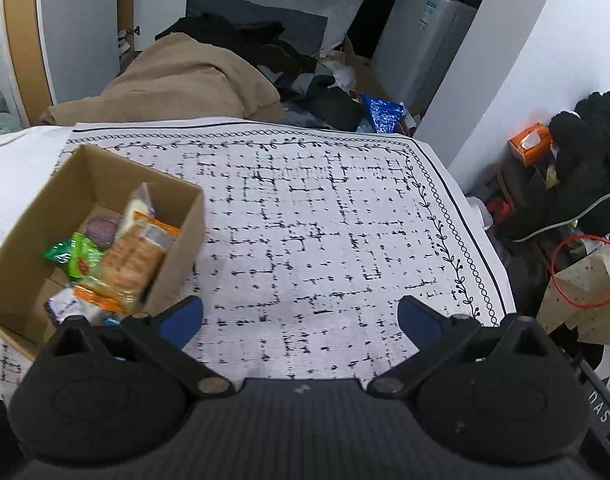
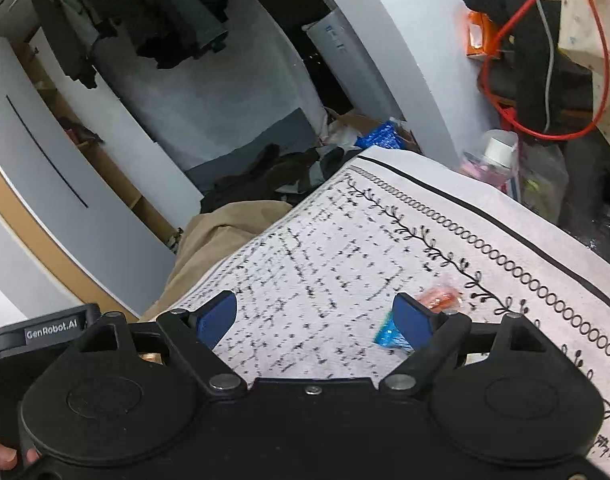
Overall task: Organize snacks
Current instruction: 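Move both open grippers toward the blue and orange candies, then grasp the orange candy with the right gripper while the left grasps the blue candy, then carry both candies over the cardboard box and open both grippers to drop them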
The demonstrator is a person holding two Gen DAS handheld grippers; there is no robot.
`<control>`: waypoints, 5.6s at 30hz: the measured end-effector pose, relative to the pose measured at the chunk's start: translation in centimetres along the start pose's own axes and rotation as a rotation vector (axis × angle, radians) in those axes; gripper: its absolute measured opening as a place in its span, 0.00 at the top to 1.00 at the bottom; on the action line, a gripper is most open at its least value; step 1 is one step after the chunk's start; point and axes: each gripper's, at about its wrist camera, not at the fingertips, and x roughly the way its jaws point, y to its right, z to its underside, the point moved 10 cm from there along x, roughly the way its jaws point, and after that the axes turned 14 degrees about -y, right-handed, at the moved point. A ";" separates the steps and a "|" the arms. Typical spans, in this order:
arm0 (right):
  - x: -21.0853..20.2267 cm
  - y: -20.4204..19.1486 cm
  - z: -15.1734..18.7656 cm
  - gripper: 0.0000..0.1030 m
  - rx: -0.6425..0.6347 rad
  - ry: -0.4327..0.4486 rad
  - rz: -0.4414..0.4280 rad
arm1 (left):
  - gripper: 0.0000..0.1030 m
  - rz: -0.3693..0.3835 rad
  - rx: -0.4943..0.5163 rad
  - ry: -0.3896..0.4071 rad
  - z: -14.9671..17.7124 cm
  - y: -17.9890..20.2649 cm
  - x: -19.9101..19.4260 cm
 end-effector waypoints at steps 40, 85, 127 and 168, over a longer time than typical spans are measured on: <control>3.9 12.2 0.1 0.52 0.297 -0.040 0.034 | 0.35 0.226 0.002 -0.216 3.2 13.6 16.1; 6.2 4.4 -1.5 0.86 0.116 -0.002 0.006 | 0.56 0.091 -0.065 0.053 -3.7 2.2 5.4; 7.0 -20.8 2.4 0.88 -0.248 -0.001 -0.175 | 0.56 -0.005 -0.333 0.175 -10.3 -19.4 -2.0; 9.2 -32.4 8.5 0.87 -0.315 -0.155 0.119 | 0.16 0.250 -0.434 0.046 -10.2 -28.6 -3.6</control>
